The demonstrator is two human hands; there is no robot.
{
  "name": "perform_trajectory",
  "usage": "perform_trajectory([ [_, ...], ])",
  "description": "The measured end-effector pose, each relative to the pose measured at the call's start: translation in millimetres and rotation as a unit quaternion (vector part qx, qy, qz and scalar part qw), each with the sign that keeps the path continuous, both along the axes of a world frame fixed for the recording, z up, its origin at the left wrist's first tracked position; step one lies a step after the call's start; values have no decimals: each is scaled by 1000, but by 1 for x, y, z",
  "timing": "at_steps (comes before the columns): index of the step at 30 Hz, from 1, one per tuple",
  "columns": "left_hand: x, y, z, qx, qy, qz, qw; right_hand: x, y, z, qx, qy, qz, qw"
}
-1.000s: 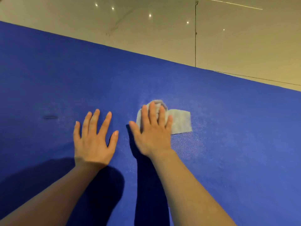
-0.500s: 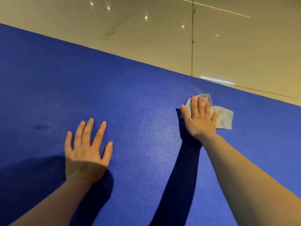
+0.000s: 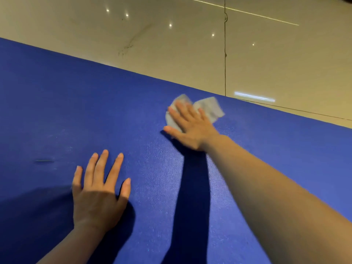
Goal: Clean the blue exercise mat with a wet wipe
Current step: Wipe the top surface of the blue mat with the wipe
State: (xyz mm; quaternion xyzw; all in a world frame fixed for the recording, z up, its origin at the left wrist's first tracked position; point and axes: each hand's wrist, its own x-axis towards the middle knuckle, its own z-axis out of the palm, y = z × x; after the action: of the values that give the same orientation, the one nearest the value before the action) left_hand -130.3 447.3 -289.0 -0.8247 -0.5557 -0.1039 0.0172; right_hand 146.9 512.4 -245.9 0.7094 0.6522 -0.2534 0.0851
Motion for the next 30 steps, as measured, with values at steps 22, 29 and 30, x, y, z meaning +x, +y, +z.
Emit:
perform_trajectory([
  [22,-2,3,3,-96,30,14,995,45,29,-1,15,1,-76,997],
  [29,4,2,3,-78,17,10,997,122,-45,-3,4,-54,-314,948],
  [30,4,2,3,-78,20,10,997,112,-40,-5,5,-56,-332,942],
])
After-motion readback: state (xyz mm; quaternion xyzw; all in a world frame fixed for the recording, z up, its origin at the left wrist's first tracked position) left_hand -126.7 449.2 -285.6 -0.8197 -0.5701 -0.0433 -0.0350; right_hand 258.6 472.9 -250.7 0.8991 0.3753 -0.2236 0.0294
